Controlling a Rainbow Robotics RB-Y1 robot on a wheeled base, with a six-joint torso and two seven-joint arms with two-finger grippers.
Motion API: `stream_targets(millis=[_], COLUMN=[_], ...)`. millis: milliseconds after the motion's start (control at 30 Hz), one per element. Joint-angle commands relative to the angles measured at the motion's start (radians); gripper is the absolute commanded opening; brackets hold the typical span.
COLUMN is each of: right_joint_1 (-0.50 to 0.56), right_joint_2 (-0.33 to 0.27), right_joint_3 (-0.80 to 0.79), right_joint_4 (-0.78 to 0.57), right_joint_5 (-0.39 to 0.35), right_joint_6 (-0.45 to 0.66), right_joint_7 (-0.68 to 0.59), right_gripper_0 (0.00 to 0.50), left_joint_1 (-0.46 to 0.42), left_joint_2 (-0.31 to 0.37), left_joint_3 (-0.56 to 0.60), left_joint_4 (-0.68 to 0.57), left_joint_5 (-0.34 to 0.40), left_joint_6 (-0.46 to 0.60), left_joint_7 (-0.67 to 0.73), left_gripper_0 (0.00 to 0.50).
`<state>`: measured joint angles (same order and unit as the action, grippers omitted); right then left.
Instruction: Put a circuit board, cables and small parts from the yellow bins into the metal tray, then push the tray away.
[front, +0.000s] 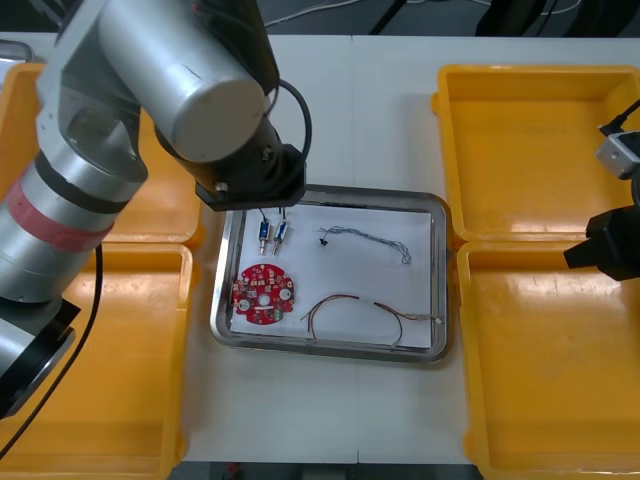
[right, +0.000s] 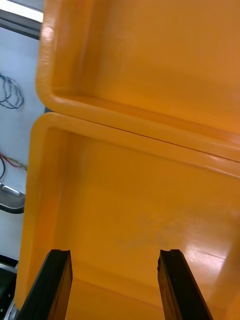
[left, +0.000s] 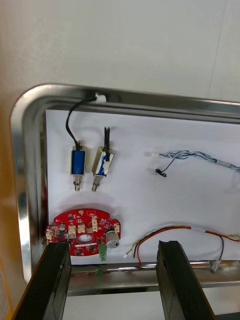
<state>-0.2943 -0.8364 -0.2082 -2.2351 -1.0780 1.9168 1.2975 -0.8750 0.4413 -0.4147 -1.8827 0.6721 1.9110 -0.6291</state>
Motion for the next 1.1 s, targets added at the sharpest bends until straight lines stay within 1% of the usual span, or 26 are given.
stream_targets(millis=[33, 200, 267, 367, 467, 533, 600, 700, 800, 867, 967, 1100], right_joint_1=[-0.051, -0.065, -0.080, -0.108, -0.143, -0.163, -0.187, -0.218, -0.252, -0.272, -0.304, -0.350], right_joint_2=[0.008, 0.007, 0.008, 0.007, 0.008, 0.008, 0.008, 0.017, 0.048, 0.068, 0.099, 0.140], right_joint_3=[0.062, 0.116, 0.151, 0.208, 0.289, 0.336, 0.405, 0.481, 0.561, 0.598, 0.661, 0.760], right_joint_4=[-0.077, -0.133, -0.159, -0.190, -0.215, -0.219, -0.219, -0.219, -0.205, -0.192, -0.166, -0.133], right_joint_5=[-0.013, -0.010, -0.010, -0.010, -0.003, -0.002, 0.007, 0.030, 0.070, 0.087, 0.118, 0.184], right_joint_6=[0.003, 0.003, 0.003, 0.003, 0.003, 0.003, 0.001, -0.028, -0.042, -0.044, -0.048, -0.073], right_joint_7=[-0.023, -0.012, -0.010, -0.007, -0.004, -0.001, 0.008, 0.017, 0.026, 0.029, 0.040, 0.052], right_gripper_0=[0.500, 0.500, 0.500, 0.500, 0.500, 0.500, 0.500, 0.500, 0.500, 0.500, 0.500, 0.500], left_joint_1=[-0.025, 0.039, 0.070, 0.119, 0.183, 0.225, 0.284, 0.347, 0.410, 0.438, 0.481, 0.521], left_joint_2=[0.100, 0.175, 0.208, 0.254, 0.309, 0.332, 0.352, 0.359, 0.359, 0.359, 0.358, 0.356], left_joint_3=[0.123, 0.224, 0.263, 0.313, 0.389, 0.436, 0.505, 0.583, 0.659, 0.688, 0.703, 0.703], left_joint_4=[-0.059, -0.084, -0.085, -0.108, -0.138, -0.158, -0.179, -0.194, -0.194, -0.196, -0.196, -0.200], left_joint_5=[0.057, 0.083, 0.099, 0.106, 0.103, 0.103, 0.104, 0.106, 0.112, 0.113, 0.112, 0.104], left_joint_6=[0.009, 0.009, 0.009, 0.009, 0.009, 0.009, 0.009, 0.009, 0.009, 0.009, 0.009, 0.009], left_joint_7=[-0.185, -0.262, -0.308, -0.359, -0.419, -0.451, -0.488, -0.515, -0.521, -0.523, -0.529, -0.544], left_gripper_0=[0.500, 0.500, 0.500, 0.500, 0.500, 0.500, 0.500, 0.500, 0.500, 0.500, 0.500, 0.500])
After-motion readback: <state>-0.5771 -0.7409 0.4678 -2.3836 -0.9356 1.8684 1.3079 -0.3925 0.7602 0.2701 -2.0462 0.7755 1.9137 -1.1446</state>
